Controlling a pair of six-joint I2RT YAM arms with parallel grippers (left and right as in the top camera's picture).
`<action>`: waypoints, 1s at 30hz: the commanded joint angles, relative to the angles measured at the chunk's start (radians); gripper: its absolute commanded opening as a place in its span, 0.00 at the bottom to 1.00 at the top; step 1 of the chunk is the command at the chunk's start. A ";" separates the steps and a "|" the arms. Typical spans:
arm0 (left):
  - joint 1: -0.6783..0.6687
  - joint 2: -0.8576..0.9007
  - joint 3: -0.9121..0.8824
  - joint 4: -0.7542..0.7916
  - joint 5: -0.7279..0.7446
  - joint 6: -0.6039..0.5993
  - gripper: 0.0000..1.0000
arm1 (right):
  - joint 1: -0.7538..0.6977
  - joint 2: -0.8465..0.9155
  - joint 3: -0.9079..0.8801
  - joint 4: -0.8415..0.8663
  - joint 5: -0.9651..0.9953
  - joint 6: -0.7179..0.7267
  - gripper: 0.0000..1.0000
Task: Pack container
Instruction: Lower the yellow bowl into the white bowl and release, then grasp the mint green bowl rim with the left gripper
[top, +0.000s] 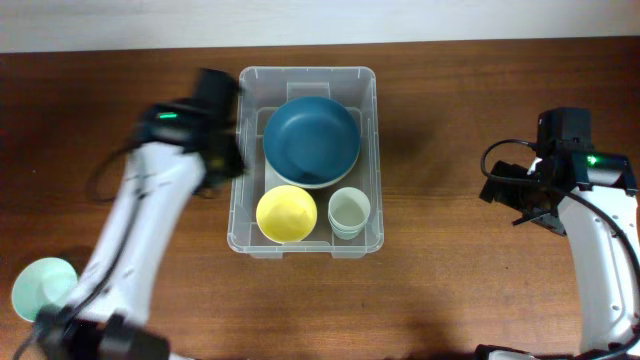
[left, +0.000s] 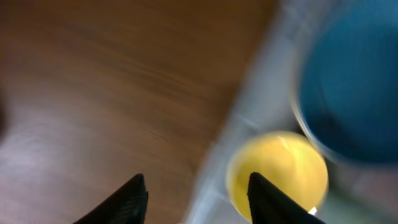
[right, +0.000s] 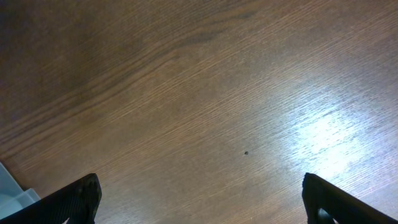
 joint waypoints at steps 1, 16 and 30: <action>0.218 -0.134 0.024 -0.034 -0.034 -0.068 0.67 | -0.006 -0.016 0.014 0.000 0.001 0.005 0.99; 0.918 -0.151 -0.341 0.222 -0.031 -0.014 0.87 | -0.006 -0.016 0.014 0.000 0.000 0.005 0.99; 0.999 0.189 -0.385 0.419 0.005 0.079 0.87 | -0.006 -0.016 0.014 0.003 0.000 0.005 0.99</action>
